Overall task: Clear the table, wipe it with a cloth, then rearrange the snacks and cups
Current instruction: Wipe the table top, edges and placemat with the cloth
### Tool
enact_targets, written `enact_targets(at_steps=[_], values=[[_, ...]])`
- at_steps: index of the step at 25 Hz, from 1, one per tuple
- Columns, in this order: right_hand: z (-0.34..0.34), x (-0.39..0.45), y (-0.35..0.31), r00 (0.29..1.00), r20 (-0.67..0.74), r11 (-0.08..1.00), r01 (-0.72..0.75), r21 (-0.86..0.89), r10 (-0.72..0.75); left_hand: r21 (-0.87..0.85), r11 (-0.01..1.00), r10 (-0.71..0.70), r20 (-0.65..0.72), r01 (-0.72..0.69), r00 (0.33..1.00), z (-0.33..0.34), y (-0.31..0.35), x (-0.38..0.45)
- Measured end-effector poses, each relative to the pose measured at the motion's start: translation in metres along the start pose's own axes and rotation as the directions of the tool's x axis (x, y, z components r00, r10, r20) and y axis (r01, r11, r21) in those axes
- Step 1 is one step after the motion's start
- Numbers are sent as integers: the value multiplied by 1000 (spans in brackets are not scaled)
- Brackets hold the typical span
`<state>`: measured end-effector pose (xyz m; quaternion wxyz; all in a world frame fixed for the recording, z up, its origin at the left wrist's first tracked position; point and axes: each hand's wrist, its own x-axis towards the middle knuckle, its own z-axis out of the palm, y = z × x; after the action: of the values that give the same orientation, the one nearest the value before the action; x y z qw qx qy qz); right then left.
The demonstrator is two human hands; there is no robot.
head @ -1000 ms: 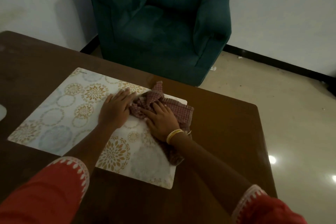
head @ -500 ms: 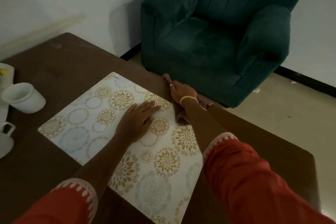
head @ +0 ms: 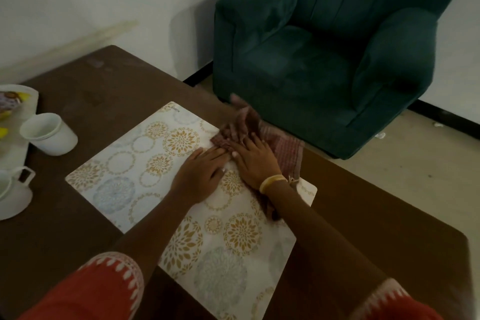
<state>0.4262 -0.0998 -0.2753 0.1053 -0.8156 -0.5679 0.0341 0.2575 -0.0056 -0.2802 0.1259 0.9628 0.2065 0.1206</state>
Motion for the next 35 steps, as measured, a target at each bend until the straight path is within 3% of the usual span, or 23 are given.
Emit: enact_targets(at_steps=[3, 6, 9, 12, 17, 18, 22, 25, 28, 31, 33, 35], values=[[1, -10, 2, 1000, -27, 999, -16, -46, 15, -10, 1000, 2, 0, -2, 1000, 1, -1, 0], [-10, 22, 20, 973, 35, 972, -224, -64, 226, -41, 999, 10, 11, -10, 1000, -1, -1, 0], [-20, 28, 54, 900, 52, 902, -432, -6, 432, -53, 998, 17, 29, -15, 999, -2, 1, -1], [-25, -3, 84, 831, -47, 831, -556, -4, 555, -55, 998, 19, 42, -16, 999, -3, 0, 1], [-23, -11, 75, 666, -158, 672, -740, -21, 729, -42, 999, 12, 33, -11, 999, -3, 2, 1], [-21, 0, 62, 676, -143, 678, -734, -36, 723, -41, 999, 11, 34, -10, 999, -2, 2, 1], [-14, 28, 24, 868, -38, 868, -496, -34, 495, -32, 999, 7, 41, -6, 999, -2, 0, 2], [-20, 10, 43, 896, 25, 896, -442, -31, 443, -30, 999, 17, 45, -15, 999, -1, 0, 1], [-22, -30, 66, 832, -67, 832, -553, -34, 550, -52, 998, 26, 32, -24, 999, 0, -2, 2], [-33, -88, 97, 702, -174, 714, -700, 7, 690, -62, 997, 37, 23, -35, 999, 0, -2, 1], [-39, -122, 110, 638, -153, 647, -762, 13, 755, -79, 996, 45, 11, -44, 999, 0, -3, 1], [-42, -134, 110, 623, -113, 626, -780, -11, 774, -53, 997, 52, -2, -52, 999, 1, -2, 0]])
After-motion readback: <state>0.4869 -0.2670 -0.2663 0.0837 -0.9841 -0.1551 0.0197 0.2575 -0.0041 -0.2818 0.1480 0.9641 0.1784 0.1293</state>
